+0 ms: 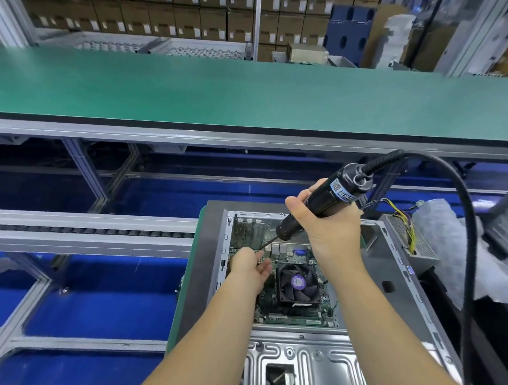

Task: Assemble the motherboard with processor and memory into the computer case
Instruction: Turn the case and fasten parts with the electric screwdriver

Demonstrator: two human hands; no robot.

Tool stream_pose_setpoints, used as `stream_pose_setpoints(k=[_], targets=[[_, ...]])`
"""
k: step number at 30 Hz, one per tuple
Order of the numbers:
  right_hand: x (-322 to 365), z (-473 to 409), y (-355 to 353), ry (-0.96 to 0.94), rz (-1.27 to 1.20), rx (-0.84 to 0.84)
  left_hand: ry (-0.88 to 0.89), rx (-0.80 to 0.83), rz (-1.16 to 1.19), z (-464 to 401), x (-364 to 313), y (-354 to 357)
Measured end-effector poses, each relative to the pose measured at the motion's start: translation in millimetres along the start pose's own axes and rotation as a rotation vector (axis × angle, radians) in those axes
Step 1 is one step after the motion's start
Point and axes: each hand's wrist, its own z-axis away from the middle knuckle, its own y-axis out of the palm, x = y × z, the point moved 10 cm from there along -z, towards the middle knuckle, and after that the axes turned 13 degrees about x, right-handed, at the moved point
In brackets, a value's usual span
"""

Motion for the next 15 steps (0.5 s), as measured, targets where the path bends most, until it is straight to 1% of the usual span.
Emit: stream_pose_setpoints(k=[3,8,11,15], targets=[[-10.5,-3.0,2.5,0.019,-0.014,0.015,-0.011,-0.003,0.015,-2.5,3.1,-0.8],[-27.4,-5.0,5.7,0.045,0.016,0.024,-0.034,0.002,0.111,1.9,11.5,-0.2],[-36.1,-6.2,7.4,0.066,0.019,0.027,-0.078,-0.018,0.071,4.5,16.0,-2.7],[-46.4,-8.4,7.6,0.087,0.014,0.007,-0.175,-0.101,-0.053,3.9,25.1,-13.7]])
